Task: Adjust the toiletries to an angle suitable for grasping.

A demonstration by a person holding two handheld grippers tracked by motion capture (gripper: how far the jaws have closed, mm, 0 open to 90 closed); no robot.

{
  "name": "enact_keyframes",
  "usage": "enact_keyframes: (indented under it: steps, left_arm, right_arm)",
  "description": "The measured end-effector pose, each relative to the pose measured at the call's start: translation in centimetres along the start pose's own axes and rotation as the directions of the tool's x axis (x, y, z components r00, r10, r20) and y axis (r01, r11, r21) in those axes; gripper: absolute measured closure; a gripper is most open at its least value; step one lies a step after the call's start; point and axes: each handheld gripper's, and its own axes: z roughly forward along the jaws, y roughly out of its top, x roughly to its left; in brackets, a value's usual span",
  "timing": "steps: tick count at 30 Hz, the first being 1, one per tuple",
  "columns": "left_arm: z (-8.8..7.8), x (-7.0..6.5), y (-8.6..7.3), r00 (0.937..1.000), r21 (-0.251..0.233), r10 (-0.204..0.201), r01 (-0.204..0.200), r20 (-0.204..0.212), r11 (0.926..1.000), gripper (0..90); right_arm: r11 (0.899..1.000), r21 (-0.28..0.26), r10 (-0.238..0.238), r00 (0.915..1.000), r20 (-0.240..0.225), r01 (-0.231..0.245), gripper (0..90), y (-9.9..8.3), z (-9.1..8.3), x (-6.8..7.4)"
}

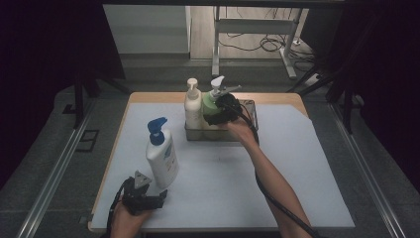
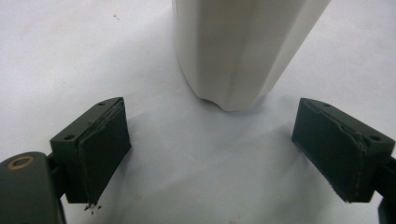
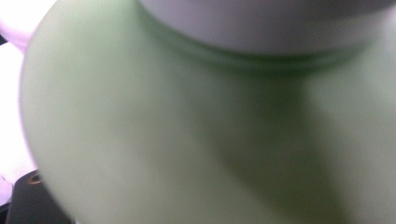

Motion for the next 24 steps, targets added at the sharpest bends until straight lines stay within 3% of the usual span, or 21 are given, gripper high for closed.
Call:
enact_keyframes:
  steps: [24]
  left_arm:
    - [0.0,0.0,0.0,1.0,0.0,0.001,-0.001,-0.001,1.0,10.8]
  right_arm:
    - [1.0,0.008,0.003,0.9999,-0.012,-0.003,11.8,-0.15,0.71,0.02]
